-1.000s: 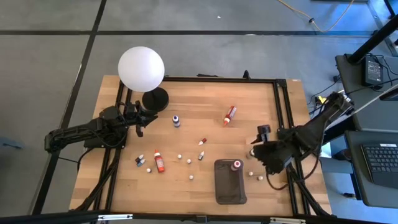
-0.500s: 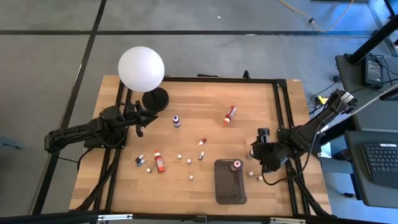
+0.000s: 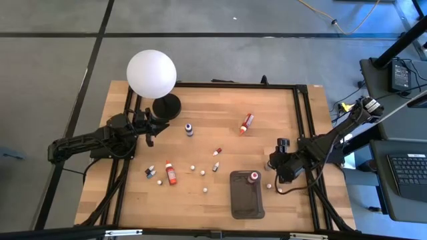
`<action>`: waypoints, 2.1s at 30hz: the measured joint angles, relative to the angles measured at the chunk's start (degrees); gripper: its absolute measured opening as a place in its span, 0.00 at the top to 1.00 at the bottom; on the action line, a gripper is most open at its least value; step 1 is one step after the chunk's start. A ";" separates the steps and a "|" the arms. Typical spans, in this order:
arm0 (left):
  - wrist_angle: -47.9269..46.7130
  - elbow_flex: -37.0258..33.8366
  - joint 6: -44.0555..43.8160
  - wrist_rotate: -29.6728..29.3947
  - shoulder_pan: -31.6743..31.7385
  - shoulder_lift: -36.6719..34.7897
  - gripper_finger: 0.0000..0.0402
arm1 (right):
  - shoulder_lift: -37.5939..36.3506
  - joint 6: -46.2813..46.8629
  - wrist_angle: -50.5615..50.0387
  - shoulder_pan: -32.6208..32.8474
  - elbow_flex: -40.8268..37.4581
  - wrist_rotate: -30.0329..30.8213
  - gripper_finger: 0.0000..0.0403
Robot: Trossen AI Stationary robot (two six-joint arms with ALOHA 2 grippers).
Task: Pick & Place food coloring
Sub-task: Put the large purple food coloring bottle into the black bin
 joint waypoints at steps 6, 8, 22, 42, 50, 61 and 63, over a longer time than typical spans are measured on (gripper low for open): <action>-0.01 -0.02 0.02 0.00 -0.01 0.00 0.77 | -0.02 0.07 0.23 -1.74 -0.11 -2.80 0.37; -0.01 -0.02 0.26 -0.01 0.00 -0.02 0.76 | 0.00 0.16 0.34 -2.53 -0.11 -4.41 0.37; -0.02 -0.02 0.47 0.00 -0.02 -0.02 0.76 | 0.37 -0.18 0.56 -4.38 -0.11 -5.99 0.37; 0.00 -0.02 0.48 0.00 0.00 0.00 0.77 | 0.61 -1.59 0.93 -4.38 -0.11 -7.34 0.69; 0.00 -0.01 0.48 -0.02 0.00 0.00 0.77 | 0.61 -1.65 -0.15 -4.38 0.85 -7.12 0.68; -0.01 -0.01 0.48 0.00 -0.01 -0.01 0.77 | 0.79 -9.10 -6.74 -4.38 20.01 -1.86 0.68; -0.01 -0.01 0.48 0.00 -0.01 -0.01 0.76 | 1.50 -12.77 -6.57 -4.38 23.71 -0.92 0.68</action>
